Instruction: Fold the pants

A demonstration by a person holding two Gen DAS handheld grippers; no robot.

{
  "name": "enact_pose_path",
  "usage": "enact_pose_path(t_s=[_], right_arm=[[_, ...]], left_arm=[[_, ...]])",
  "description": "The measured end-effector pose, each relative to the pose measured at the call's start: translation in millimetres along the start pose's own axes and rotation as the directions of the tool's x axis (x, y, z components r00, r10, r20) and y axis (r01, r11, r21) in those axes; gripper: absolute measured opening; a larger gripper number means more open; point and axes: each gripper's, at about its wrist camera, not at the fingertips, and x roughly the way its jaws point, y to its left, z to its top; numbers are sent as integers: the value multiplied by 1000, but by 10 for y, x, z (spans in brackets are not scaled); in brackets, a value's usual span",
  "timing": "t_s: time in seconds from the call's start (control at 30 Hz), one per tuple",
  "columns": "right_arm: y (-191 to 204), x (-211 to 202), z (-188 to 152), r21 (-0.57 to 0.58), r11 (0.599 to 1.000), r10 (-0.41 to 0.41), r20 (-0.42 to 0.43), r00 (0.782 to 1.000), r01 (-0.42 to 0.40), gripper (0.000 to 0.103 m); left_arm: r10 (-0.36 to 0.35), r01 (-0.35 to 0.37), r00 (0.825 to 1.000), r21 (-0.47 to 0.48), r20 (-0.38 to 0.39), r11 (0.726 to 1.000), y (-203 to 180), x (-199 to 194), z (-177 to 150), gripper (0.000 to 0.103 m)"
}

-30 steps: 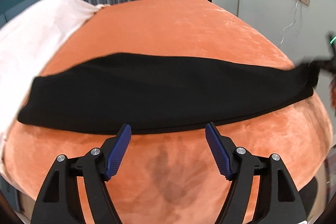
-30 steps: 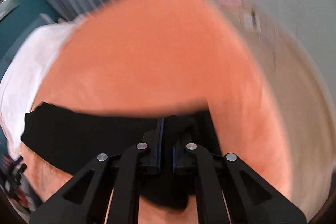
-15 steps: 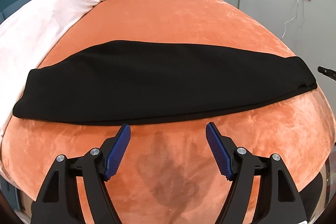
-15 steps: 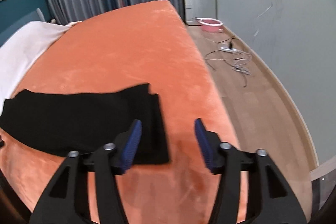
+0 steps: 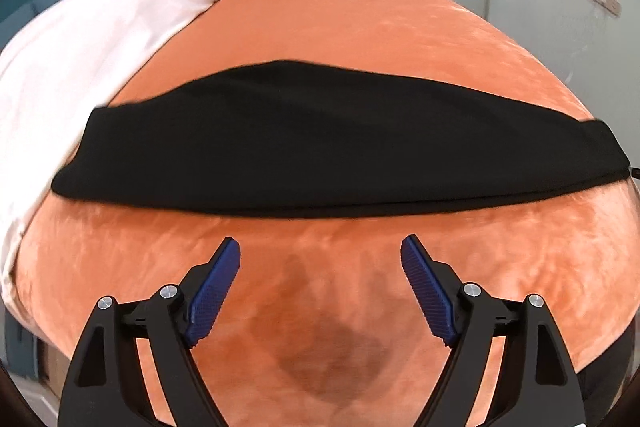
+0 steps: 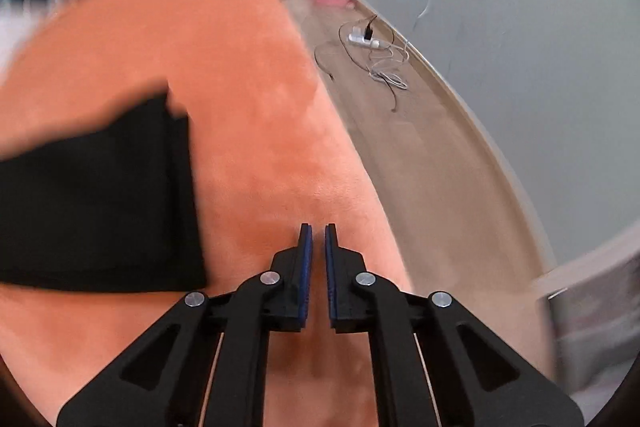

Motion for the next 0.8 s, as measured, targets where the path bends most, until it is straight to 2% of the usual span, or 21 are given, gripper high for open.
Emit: enact_pose_path(t_s=[0.03,0.07,0.1,0.17,0.23,0.27,0.3,0.33,0.37,0.4,0.43,0.5,0.57,0.6,0.67,0.73,0.8], right_arm=[[103,-161,7,7,998,55,37,998,-56,18],[236,-268,11,-8,996,94,55,994,-94,35],[445,-339,16,-49,991,125,61,990,-122,42],[796,-341,4,-141,979,156,41,987,-149,41],[1055,-141,-135,-245,966,77,-18,997,-79,40],[1122,34,-204,-284,959,-4,-49,999,-11,40],[1117,142,-288,-291,956,-49,-50,998,32,40],[1116,83,-354,-267,963,-49,-19,999,42,40],[1152,-19,-334,-239,969,-75,-11,997,70,40],[1262,-181,-331,-218,969,-117,10,993,117,40],[1354,-304,-335,-216,970,-104,37,994,109,43],[1695,-568,-378,-248,968,-32,74,997,49,42],[2042,-732,-429,-267,964,34,71,997,-14,49],[2236,-818,-480,-274,958,104,52,993,-86,50],[2614,-894,-559,-278,944,193,23,981,-179,53],[3042,-929,-715,-283,928,251,-4,968,-242,56],[3422,-951,-882,-291,906,305,-53,951,-307,56]], left_arm=[[3,-3,1000,-18,-3,1000,81,16,-8,80],[8,-8,1000,-30,-5,1000,137,33,-9,80],[16,-16,1000,-45,-8,999,193,58,-8,80],[28,-30,999,-86,-23,996,321,122,12,80],[34,-38,999,-139,-37,989,507,157,52,80],[43,-48,998,-159,-36,986,603,149,73,80],[63,-68,998,-179,-30,981,759,121,98,80],[92,-96,995,-191,-29,977,902,102,104,84],[130,-134,991,-202,-33,970,1048,83,117,88],[180,-183,983,-220,-37,958,1231,67,131,88],[225,-229,973,-251,-46,940,1517,66,134,88],[252,-261,965,-318,-71,911,1975,92,138,88],[228,-239,971,-416,-77,877,2479,127,158,88],[206,-220,975,-458,-81,862,2682,164,163,88],[118,-141,990,-557,-76,818,3111,311,194,88],[40,-93,995,-648,-96,756,3476,548,211,88],[-30,-62,992,-689,-121,722,3730,817,229,83]])
